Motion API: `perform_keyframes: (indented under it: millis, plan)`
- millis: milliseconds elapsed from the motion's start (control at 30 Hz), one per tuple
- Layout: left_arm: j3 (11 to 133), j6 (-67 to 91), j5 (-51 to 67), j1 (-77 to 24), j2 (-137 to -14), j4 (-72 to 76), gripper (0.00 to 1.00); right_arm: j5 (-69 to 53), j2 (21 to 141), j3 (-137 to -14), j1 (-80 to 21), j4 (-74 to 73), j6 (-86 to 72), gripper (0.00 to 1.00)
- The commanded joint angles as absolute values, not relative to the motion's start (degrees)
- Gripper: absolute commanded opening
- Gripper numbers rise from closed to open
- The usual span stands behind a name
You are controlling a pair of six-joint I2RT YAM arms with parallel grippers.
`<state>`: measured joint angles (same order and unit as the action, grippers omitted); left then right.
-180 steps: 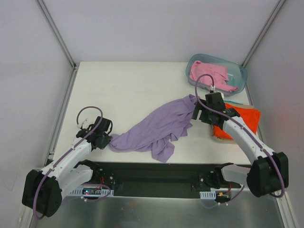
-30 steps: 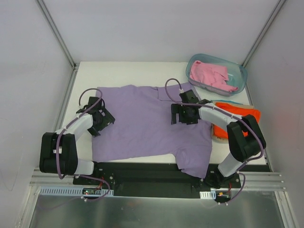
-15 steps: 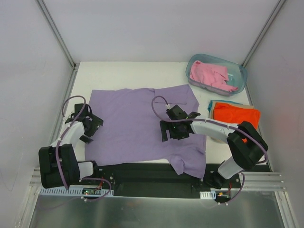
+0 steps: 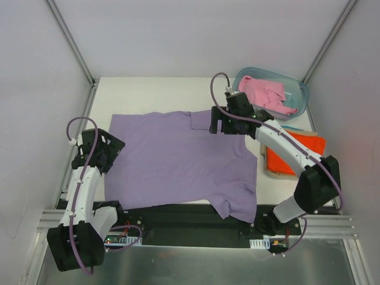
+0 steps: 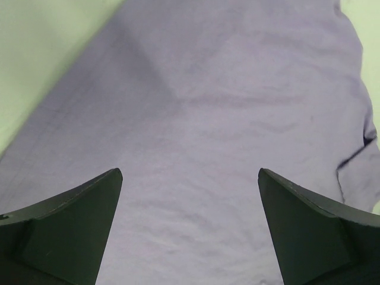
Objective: Fold and stack the t-shirts
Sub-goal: Flatten out the tshirt
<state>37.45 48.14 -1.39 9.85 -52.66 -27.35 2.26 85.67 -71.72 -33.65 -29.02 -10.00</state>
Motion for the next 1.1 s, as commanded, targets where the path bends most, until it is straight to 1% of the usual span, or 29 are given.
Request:
perform_keyframes:
  millis: [0,67,100,133,167,233,333,600,633,700,733,800,833,900,933,967,1000,1067]
  plan:
    - [35.95,45.62,7.80,9.41,-53.08,-23.48,0.99,3.59,96.39,-83.89,-28.49,-31.02,-4.75,0.99]
    - [34.20,45.35,9.22,8.97,-54.13,-20.93,0.99,3.34,102.79,-88.31,-25.76,-32.52,-4.13,0.99]
    - [33.67,45.26,9.92,8.53,-55.62,-20.40,0.99,0.99,104.92,-92.16,-24.88,-32.95,-3.61,0.99]
    - [33.14,44.92,10.19,8.35,-56.50,-19.96,0.99,0.53,106.94,-94.29,-23.22,-33.31,-3.60,0.96]
    - [32.96,44.56,10.46,8.18,-57.56,-19.52,0.99,-1.04,110.79,-95.87,-22.51,-33.40,-3.34,0.96]
    - [32.87,43.43,10.89,8.09,-60.37,-18.90,0.99,-2.72,114.41,-100.78,-20.84,-34.44,-3.25,0.94]
    - [32.61,42.89,11.08,8.00,-63.36,-18.37,0.99,-3.52,120.74,-104.93,-19.60,-35.85,-2.55,0.94]
    - [33.05,42.54,11.16,7.91,-68.11,-16.88,0.99,-4.93,126.03,-105.47,-18.54,-37.17,-3.43,0.86]
    - [33.05,42.63,11.16,7.91,-68.64,-16.61,0.99,-4.92,126.64,-105.47,-18.54,-37.44,-3.78,0.83]
    - [33.13,42.54,11.51,7.91,-70.13,-16.52,0.99,-4.31,126.91,-104.68,-18.46,-37.62,-4.13,0.81]
    - [33.22,42.45,11.51,8.00,-70.66,-16.52,0.99,-4.22,126.83,-104.24,-18.46,-37.53,-4.04,0.76]
    - [33.40,42.45,11.78,7.91,-71.97,-16.35,0.99,-3.87,126.83,-103.80,-18.46,-37.35,-4.22,0.73]
    - [33.57,42.45,11.86,8.00,-72.33,-16.35,0.99,-4.04,127.17,-103.89,-18.46,-37.44,-4.13,0.68]
    - [33.75,42.45,11.95,8.00,-73.21,-16.26,0.99,-4.57,127.18,-103.80,-18.28,-37.27,-4.22,0.64]
    - [33.84,42.45,11.95,7.91,-73.30,-16.26,0.99,-4.66,127.09,-103.80,-18.28,-37.18,-4.22,0.56]
    - [33.92,42.45,11.87,7.91,-73.74,-16.26,0.99,-4.75,127.09,-103.89,-18.28,-37.00,-4.39,0.52]
    - [33.93,42.45,11.95,7.91,-73.83,-16.26,0.99,-4.57,127.00,-103.97,-18.28,-36.57,-4.57,0.40]
    - [33.93,42.36,11.95,7.91,-74.09,-16.17,0.99,-4.66,126.56,-104.06,-18.28,-36.12,-4.75,0.30]
